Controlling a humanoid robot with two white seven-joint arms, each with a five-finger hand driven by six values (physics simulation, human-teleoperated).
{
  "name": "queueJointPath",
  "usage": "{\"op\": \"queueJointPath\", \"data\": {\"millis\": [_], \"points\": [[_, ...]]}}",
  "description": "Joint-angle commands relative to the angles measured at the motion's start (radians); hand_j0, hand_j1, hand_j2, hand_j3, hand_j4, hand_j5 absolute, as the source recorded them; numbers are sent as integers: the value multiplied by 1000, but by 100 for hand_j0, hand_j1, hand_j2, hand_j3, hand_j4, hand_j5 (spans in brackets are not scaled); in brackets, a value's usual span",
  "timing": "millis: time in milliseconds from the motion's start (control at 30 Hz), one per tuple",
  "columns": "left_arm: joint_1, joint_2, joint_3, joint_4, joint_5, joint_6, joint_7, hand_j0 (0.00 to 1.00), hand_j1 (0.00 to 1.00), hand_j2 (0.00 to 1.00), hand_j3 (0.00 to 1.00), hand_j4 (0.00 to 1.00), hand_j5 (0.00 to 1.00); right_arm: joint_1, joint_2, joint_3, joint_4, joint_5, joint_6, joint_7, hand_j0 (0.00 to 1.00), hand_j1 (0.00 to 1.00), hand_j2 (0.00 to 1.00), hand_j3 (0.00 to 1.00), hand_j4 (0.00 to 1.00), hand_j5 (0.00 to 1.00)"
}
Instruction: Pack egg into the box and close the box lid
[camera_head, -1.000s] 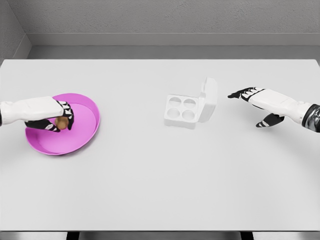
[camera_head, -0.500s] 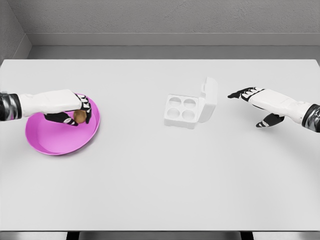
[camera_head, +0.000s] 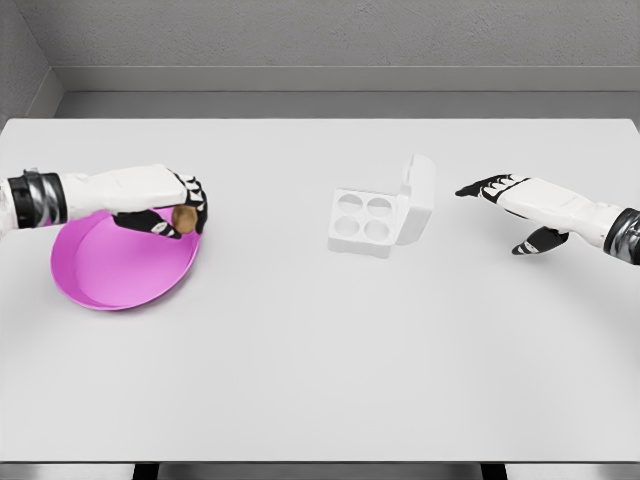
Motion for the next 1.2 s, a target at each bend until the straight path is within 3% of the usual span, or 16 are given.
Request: {"op": "queueJointPath", "data": {"millis": [0, 1167], "points": [[0, -16, 14, 4, 13, 0, 0, 39, 39, 39, 39, 39, 39, 0, -1, 0, 0, -7, 3, 0, 100, 100, 100, 100, 100, 100], [-5, -275, 61, 109, 65, 0, -3, 39, 39, 39, 39, 39, 39, 2, -1, 1, 0, -7, 3, 0, 100, 100, 100, 100, 100, 100]]}}
